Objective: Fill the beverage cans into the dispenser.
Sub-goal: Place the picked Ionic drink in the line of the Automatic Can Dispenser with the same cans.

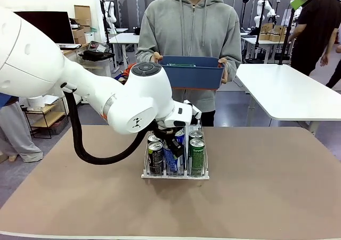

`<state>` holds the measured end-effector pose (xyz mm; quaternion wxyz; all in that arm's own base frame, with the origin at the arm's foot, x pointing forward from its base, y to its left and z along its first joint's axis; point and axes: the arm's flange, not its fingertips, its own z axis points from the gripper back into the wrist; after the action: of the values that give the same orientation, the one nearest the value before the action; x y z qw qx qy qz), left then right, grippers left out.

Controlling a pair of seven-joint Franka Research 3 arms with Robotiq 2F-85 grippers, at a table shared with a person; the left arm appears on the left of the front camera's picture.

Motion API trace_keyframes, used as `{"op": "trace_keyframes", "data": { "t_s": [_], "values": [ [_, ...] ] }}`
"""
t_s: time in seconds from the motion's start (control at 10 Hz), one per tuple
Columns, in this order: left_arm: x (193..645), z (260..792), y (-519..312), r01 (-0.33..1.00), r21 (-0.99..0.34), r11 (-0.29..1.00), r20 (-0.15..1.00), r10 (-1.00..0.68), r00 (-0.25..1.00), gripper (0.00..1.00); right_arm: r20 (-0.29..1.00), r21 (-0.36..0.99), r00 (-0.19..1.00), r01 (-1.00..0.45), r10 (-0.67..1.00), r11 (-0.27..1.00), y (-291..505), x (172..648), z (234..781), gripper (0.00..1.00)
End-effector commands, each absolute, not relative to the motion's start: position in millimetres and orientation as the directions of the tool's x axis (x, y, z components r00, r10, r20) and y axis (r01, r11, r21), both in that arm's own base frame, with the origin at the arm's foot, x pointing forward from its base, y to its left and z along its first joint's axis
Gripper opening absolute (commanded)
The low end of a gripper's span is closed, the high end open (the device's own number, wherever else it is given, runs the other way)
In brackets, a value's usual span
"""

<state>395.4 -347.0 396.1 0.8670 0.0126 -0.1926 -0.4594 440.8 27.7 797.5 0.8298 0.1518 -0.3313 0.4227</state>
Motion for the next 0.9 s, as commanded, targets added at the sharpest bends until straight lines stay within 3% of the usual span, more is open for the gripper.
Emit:
{"op": "trace_keyframes", "data": {
  "t_s": [0.0,0.8],
  "values": [
    [395.4,398.2,-343.8,0.794,0.209,0.57,0.332,-0.805,0.491,0.57,0.679,-0.015,0.433,-0.799,0.593,0.601,27.8,439.4,796.9,1.0],
    [420.3,370.6,-350.4,0.814,0.144,0.563,0.281,-0.812,0.512,0.57,0.679,-0.015,0.433,-0.799,0.593,0.601,27.8,439.4,796.9,1.0]
  ]
}}
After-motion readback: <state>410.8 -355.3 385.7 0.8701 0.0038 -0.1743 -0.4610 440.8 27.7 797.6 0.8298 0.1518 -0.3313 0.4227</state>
